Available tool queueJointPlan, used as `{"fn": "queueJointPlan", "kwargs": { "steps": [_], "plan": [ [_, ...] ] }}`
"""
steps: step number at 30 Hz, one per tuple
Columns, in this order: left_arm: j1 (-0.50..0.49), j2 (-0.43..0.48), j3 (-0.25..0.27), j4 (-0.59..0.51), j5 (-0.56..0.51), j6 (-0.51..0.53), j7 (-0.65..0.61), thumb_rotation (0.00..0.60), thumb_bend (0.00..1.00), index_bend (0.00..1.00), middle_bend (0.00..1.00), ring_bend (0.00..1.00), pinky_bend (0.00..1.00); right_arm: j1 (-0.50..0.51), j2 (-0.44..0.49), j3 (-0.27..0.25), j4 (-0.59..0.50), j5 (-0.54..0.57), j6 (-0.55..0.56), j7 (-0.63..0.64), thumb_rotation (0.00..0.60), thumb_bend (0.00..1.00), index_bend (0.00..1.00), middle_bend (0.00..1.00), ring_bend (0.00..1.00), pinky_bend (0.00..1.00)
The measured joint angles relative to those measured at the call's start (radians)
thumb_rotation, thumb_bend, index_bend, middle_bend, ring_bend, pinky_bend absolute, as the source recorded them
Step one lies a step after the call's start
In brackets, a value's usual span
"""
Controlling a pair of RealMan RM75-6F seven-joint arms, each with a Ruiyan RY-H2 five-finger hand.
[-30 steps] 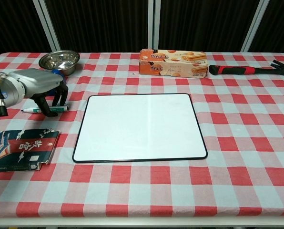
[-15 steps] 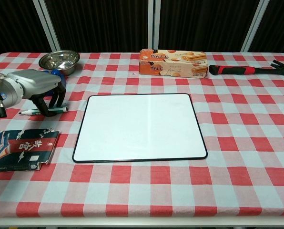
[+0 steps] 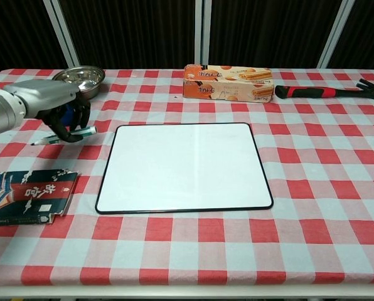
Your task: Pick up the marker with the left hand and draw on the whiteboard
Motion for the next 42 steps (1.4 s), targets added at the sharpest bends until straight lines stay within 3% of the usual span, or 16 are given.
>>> {"fn": "queueJointPlan", "kwargs": {
  "steps": [12, 15, 30, 42],
  "plan": [
    [0.036, 0.008, -0.008, -0.042, 0.464, 0.061, -0.652, 0.600, 0.36, 0.56, 0.58, 0.75, 0.99, 0.003, 0.003, -0.003, -0.017, -0.012, -0.002, -0.013, 0.600, 0.14, 0.00, 0.08, 0.00, 0.00],
    [0.025, -0.027, 0.004, -0.012, 0.553, 0.069, -0.748, 0.600, 0.36, 0.56, 0.58, 0.75, 0.99, 0.000, 0.002, -0.006, -0.016, -0.012, -0.001, -0.010, 0.600, 0.14, 0.00, 0.08, 0.00, 0.00],
    [-0.052, -0.186, 0.063, 0.276, 0.660, 0.048, -0.799, 0.600, 0.36, 0.56, 0.58, 0.75, 0.97, -0.008, 0.002, -0.010, 0.000, -0.015, 0.005, 0.016, 0.600, 0.14, 0.00, 0.08, 0.00, 0.00],
    [-0.081, -0.258, 0.085, 0.407, 0.668, 0.019, -0.873, 0.600, 0.35, 0.56, 0.58, 0.75, 0.97, -0.008, 0.002, -0.008, -0.007, -0.006, -0.002, 0.003, 0.600, 0.14, 0.00, 0.08, 0.00, 0.00]
  ]
}}
